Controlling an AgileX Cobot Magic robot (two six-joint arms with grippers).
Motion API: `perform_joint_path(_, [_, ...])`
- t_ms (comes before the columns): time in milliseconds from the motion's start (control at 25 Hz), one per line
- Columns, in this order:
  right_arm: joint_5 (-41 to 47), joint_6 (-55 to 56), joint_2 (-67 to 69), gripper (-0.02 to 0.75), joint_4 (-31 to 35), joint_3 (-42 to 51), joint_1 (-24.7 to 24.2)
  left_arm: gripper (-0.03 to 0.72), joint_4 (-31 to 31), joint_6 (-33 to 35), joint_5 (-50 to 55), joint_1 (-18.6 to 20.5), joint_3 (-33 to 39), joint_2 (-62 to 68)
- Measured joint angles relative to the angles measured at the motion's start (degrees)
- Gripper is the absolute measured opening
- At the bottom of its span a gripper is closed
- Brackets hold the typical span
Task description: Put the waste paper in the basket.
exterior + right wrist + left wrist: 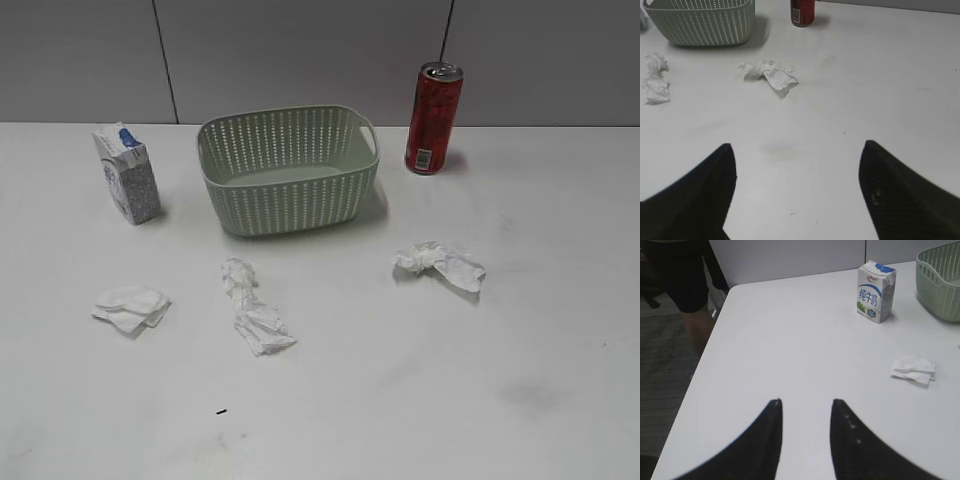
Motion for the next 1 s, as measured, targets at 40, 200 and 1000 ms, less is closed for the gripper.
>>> perform_joint_path(40, [0.0, 0.0, 0.0, 0.580, 0.0, 0.0, 0.0, 0.237, 0.0, 0.0, 0.0, 0.0, 0.0, 0.0])
perform_joint_path(200, [0.0, 0.0, 0.0, 0.580, 0.0, 0.0, 0.0, 0.237, -0.1, 0.0, 0.0, 0.0, 0.0, 0.0])
perform_joint_path(1000, [0.0, 0.0, 0.0, 0.580, -1.0, 0.0, 0.0, 0.237, 0.0, 0.0, 0.0, 0.0, 0.0, 0.0])
